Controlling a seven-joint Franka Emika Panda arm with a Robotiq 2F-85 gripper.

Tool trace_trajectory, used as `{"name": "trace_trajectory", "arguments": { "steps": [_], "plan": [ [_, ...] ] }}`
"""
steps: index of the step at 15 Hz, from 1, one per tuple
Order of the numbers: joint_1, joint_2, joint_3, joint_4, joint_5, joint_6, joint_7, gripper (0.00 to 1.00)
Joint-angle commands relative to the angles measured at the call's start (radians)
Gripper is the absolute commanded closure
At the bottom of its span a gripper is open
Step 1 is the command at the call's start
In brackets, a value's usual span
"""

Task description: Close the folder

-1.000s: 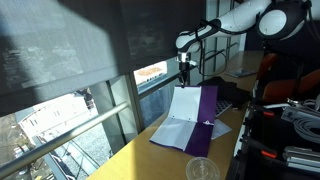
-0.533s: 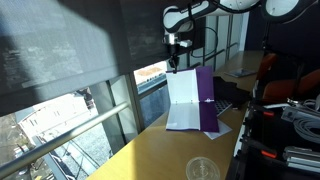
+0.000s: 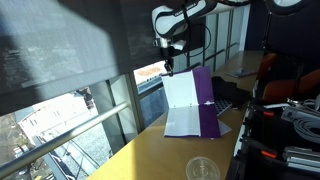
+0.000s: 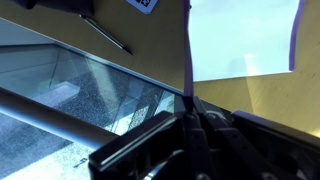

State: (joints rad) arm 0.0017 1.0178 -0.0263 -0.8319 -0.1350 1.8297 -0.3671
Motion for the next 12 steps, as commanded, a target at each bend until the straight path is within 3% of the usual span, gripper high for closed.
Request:
{"name": "trace_trajectory", "arguments": {
  "steps": [1, 12],
  "plan": [
    [0.023, -0.089, -0.051, -0.145, -0.094, 0.086, -0.023, 1.0],
    [0.061, -0.288, -0.027, -0.56, -0.226, 0.322, 0.016, 1.0]
  ]
}}
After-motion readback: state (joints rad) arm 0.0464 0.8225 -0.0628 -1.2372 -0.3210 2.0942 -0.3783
